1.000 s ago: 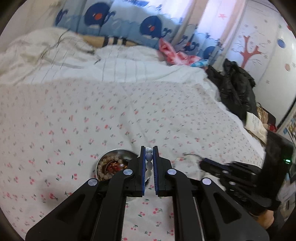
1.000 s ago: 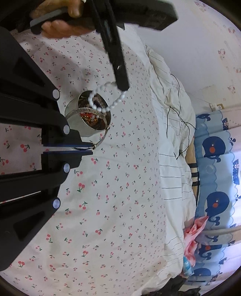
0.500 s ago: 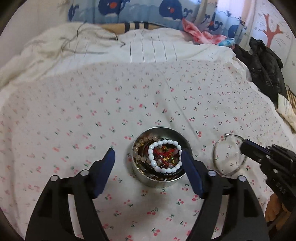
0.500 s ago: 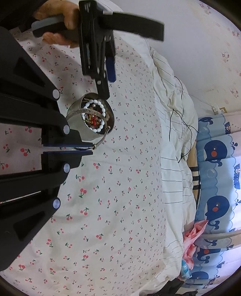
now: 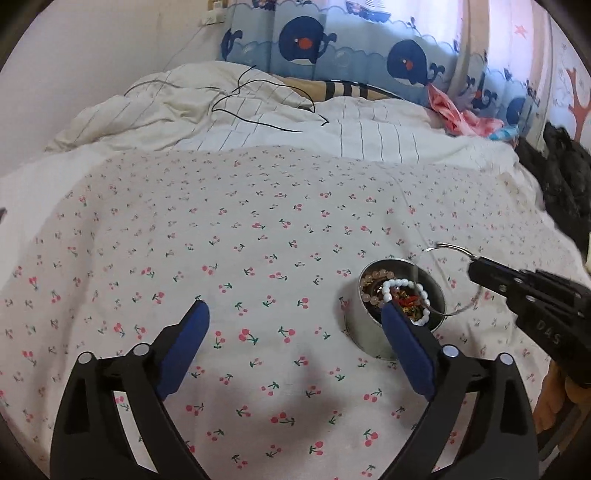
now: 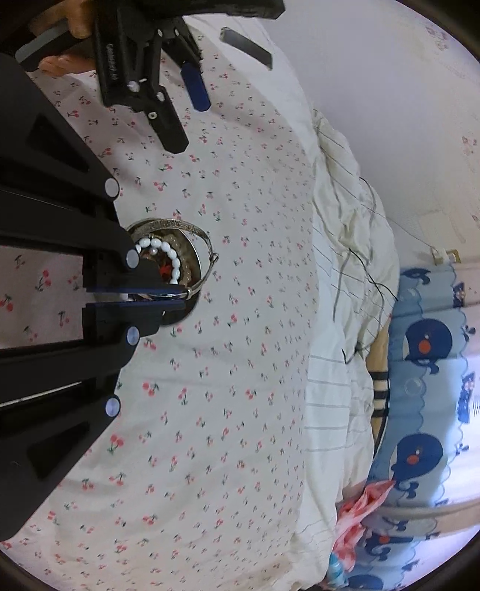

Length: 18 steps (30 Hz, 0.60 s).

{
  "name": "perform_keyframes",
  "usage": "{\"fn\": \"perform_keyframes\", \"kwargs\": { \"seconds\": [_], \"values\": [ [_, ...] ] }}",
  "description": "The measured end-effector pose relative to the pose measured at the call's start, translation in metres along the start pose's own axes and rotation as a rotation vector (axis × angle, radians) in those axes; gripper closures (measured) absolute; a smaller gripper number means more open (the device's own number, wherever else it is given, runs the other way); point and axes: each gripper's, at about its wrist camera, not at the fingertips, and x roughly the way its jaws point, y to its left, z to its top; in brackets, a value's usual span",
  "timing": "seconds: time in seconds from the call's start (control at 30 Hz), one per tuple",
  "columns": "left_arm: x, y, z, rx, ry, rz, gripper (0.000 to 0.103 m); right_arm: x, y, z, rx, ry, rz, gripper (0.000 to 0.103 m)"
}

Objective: Organize jewelry
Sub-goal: 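Lower both pieces into the tin and open both tools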

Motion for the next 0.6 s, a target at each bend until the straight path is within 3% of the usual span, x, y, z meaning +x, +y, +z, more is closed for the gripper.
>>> {"fn": "perform_keyframes", "kwargs": {
  "seconds": [0.33,0.6],
  "values": [
    [0.008,-0.018,-0.005,0.061,0.03,-0.009,0.008,0.022,0.002,-0.001,-0.021,0.047,-0.032,0.099],
    [0.007,-0.017,-0.007,0.049,0.04,-0.027,0.008,0.039,0.008,-0.002,-0.049,0.077,-0.052,0.099]
  ]
}}
